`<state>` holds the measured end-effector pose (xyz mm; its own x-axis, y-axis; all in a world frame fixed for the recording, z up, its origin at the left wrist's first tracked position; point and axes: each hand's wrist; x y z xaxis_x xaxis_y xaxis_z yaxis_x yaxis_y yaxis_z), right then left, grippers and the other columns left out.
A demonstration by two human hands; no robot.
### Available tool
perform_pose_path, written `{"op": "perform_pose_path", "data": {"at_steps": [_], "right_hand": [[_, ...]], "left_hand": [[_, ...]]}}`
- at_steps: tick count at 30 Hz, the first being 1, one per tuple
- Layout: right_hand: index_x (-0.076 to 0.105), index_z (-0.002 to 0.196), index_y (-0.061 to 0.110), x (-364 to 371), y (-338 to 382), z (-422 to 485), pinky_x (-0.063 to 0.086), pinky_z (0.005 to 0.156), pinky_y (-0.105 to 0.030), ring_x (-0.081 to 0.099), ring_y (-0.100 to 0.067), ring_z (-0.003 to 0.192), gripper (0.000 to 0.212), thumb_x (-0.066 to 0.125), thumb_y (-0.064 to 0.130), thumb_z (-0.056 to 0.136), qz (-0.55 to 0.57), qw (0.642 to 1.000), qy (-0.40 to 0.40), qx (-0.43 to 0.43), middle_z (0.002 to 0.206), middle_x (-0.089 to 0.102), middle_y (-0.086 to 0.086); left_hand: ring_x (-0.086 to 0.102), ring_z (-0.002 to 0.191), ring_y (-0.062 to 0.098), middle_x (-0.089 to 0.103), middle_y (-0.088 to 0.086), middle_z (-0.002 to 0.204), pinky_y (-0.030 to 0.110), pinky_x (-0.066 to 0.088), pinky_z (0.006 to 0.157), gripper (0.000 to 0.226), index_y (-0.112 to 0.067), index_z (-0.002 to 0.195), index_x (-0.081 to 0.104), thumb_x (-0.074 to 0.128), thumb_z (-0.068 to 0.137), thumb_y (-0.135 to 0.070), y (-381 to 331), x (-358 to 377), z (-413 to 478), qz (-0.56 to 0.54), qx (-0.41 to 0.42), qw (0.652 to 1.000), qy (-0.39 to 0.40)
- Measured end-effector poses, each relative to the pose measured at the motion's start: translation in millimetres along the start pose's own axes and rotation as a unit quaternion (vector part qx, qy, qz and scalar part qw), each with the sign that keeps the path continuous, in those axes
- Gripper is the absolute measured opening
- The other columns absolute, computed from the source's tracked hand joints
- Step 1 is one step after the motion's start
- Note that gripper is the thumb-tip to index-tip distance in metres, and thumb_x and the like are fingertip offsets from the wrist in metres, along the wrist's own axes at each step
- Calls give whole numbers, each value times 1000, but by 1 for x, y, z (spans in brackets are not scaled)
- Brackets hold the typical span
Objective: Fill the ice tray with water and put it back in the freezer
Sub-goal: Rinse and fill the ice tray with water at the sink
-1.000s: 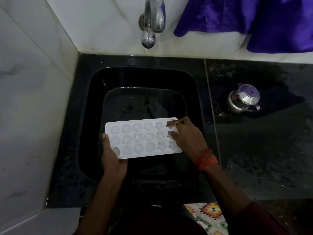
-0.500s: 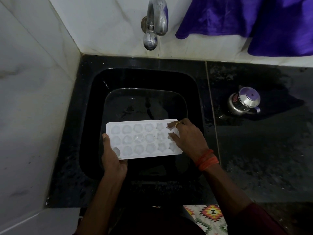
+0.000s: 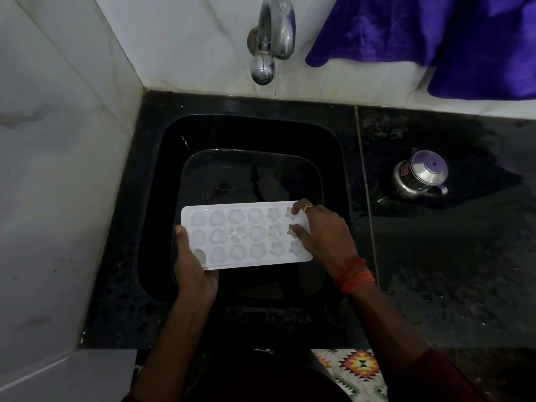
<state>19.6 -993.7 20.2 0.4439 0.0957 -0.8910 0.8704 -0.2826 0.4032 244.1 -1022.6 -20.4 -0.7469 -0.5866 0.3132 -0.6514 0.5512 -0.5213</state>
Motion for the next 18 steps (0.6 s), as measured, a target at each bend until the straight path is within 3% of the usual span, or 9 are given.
{"op": "perform_pose_path", "data": {"at_steps": [8,14,18], "right_hand": [[67,118,28,0,-1,-3,48,82,-31,65,-22,99,27,66,35,91,-15,1000,5,5,115,64,-2],[64,112,25,-2,-2,-5,47,81,-33,65,-24,97,26,70,34,88,8,1000,-12,7,109,65,-2],[68,118,25,-1,-2,-5,51,87,-34,66,-22,101,29,68,33,90,-3,1000,-6,4,119,64,-1]], "left_hand": [[74,109,31,78,5,117,57,57,96,52,-22,123,74,64,92,-63,1,-2,0,1,-3,1000,3],[73,111,32,77,5,120,58,57,97,53,-21,124,73,64,92,-63,2,-2,-1,-2,-4,1000,5],[73,111,31,77,5,119,55,59,94,51,-21,123,73,63,93,-62,2,-2,-2,-5,-1,1000,8]]}}
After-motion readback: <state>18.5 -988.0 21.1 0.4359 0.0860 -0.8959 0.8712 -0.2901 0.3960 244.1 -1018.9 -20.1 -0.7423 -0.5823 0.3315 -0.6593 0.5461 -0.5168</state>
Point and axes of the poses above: each hand's wrist, its own z-axis towards the middle knuckle, its own x-axis out of the palm, y = z × x
